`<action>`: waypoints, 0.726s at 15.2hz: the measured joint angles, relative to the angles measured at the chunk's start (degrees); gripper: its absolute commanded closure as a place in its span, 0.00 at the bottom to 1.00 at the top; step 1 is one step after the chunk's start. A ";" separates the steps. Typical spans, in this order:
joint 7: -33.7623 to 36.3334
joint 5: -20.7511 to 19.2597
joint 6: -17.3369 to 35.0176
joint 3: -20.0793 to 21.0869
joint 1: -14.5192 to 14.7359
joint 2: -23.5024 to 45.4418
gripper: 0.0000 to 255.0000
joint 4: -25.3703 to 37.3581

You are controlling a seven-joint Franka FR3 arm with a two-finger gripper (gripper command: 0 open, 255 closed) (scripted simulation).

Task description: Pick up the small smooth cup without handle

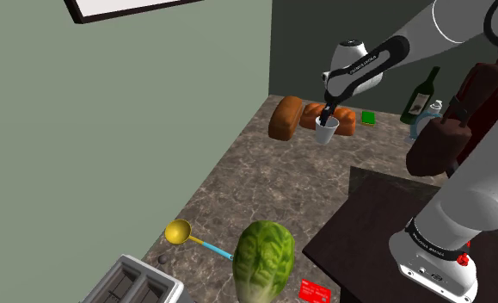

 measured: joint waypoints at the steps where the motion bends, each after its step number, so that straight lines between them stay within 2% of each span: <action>1: -0.87 0.48 1.63 -0.28 -0.35 2.12 0.00 0.55; 7: -6.21 4.49 7.06 -0.16 -3.29 14.66 0.00 8.16; 11: -6.78 5.38 9.71 0.34 -3.92 17.94 0.00 8.81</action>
